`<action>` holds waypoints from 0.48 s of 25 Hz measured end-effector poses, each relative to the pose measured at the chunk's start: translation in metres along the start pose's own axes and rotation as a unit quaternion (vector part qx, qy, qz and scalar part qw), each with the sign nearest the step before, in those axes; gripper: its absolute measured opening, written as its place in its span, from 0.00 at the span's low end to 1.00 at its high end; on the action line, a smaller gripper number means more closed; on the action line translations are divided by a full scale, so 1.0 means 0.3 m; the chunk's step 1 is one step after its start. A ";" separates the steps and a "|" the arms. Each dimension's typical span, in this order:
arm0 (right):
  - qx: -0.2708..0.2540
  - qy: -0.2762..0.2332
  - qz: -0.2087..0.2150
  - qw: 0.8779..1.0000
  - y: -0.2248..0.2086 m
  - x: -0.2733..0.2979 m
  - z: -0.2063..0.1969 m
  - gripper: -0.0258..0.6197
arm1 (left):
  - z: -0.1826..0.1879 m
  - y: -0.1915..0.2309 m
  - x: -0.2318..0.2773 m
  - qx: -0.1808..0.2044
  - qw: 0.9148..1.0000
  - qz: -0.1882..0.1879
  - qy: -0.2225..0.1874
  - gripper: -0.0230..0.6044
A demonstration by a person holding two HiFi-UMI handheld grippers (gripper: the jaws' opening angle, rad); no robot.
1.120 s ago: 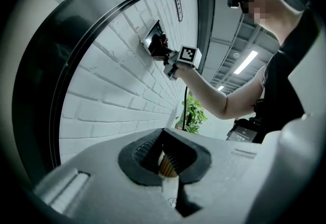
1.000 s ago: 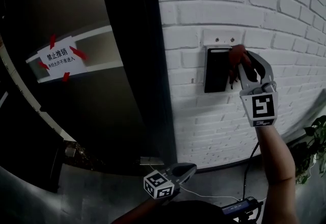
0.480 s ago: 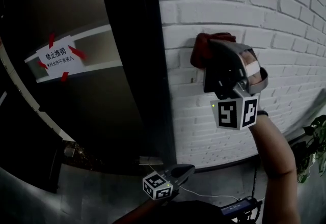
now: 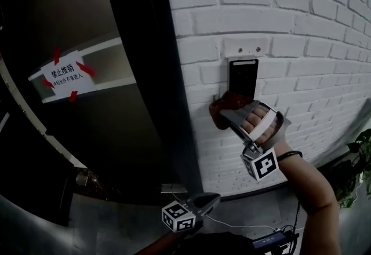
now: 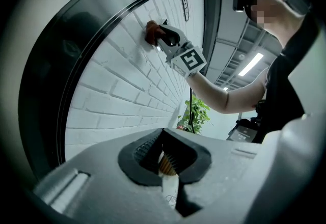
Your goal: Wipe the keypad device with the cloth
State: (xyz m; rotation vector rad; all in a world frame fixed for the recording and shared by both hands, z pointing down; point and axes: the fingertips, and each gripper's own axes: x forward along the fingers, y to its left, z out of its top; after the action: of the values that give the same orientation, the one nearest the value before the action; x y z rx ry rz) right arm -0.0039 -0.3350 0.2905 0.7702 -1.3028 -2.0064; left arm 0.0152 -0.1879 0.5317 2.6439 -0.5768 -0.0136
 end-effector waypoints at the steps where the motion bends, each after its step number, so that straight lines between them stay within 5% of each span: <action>1: -0.003 -0.002 0.005 1.000 0.025 -0.013 0.000 0.15 | 0.001 0.002 0.002 0.001 1.000 -0.001 0.002 0.04; 12: -0.021 0.057 0.013 0.998 0.148 -0.142 -0.146 0.17 | 0.021 -0.030 0.037 0.002 1.000 -0.005 0.001 0.04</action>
State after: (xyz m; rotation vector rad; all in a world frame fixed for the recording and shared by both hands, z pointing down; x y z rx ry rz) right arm 0.0641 -0.3420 0.3225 0.8306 -1.1970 -1.9333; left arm 0.0280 -0.1876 0.5231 2.6501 -0.5632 -0.0143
